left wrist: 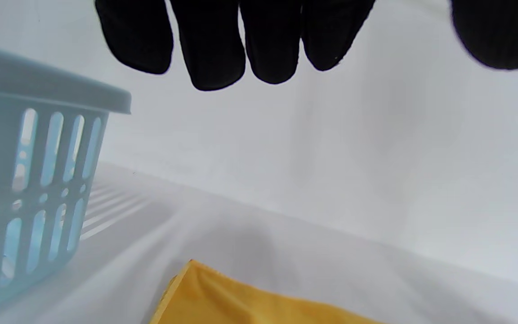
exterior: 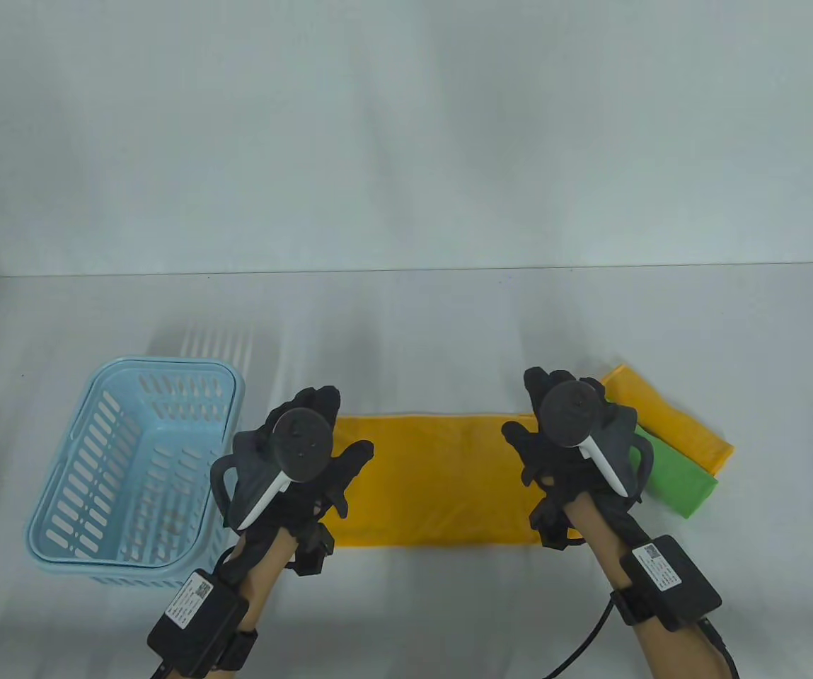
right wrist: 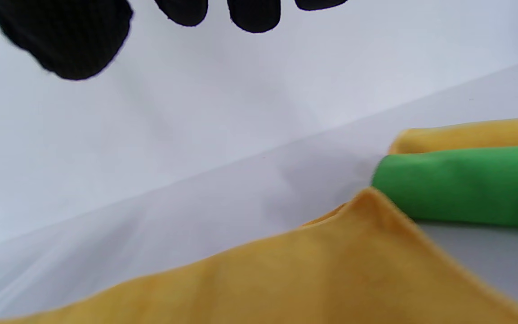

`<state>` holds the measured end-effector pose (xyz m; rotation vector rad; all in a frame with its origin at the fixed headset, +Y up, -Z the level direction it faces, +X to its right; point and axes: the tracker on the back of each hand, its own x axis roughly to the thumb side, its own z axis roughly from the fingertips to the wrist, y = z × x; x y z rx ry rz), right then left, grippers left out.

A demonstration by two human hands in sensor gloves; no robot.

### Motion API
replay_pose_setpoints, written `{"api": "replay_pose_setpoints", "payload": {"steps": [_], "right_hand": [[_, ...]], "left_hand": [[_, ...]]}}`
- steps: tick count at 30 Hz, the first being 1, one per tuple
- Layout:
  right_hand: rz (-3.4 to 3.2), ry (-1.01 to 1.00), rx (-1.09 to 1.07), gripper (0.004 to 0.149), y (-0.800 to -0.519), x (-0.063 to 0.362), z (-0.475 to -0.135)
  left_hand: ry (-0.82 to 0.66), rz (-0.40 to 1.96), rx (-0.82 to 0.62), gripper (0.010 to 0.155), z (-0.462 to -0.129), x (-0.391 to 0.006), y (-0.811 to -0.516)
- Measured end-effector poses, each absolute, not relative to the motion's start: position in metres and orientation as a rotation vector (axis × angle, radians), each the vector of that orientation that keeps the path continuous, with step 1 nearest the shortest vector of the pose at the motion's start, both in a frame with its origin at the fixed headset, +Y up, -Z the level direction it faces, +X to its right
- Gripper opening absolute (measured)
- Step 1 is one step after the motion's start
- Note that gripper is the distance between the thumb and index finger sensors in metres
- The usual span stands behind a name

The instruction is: Roll square towel into towel roll

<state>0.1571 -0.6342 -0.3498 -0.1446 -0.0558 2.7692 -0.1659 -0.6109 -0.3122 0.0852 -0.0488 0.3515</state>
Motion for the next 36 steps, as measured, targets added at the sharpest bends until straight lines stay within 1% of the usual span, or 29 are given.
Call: {"api": "replay_pose_setpoints", "payload": {"steps": [3, 10, 14, 21, 27, 31, 36], "right_hand": [[2.768, -0.032, -0.038, 0.078, -0.636, 0.133, -0.340], [2.769, 0.073, 0.186, 0.074, -0.649, 0.075, -0.322], [2.780, 0.157, 0.306, 0.074, -0.665, 0.038, -0.315], [2.821, 0.370, 0.475, 0.074, -0.705, -0.020, -0.308], [2.806, 0.585, 0.557, 0.072, -0.737, -0.055, -0.308], [2.801, 0.620, 0.578, 0.066, -0.751, -0.070, -0.313], [2.884, 0.574, 0.545, 0.057, -0.756, -0.084, -0.321]], "left_hand": [[-0.063, 0.394, 0.140, 0.087, -0.299, -0.175, -0.608], [-0.025, 0.366, 0.218, 0.085, -0.284, -0.195, -0.609], [-0.013, 0.351, 0.234, 0.085, -0.280, -0.201, -0.607], [0.013, 0.430, 0.300, 0.085, -0.270, -0.221, -0.594], [0.029, 0.462, 0.281, 0.084, -0.274, -0.229, -0.596], [0.025, 0.462, 0.281, 0.084, -0.274, -0.229, -0.596], [0.024, 0.471, 0.277, 0.084, -0.274, -0.229, -0.597]]}}
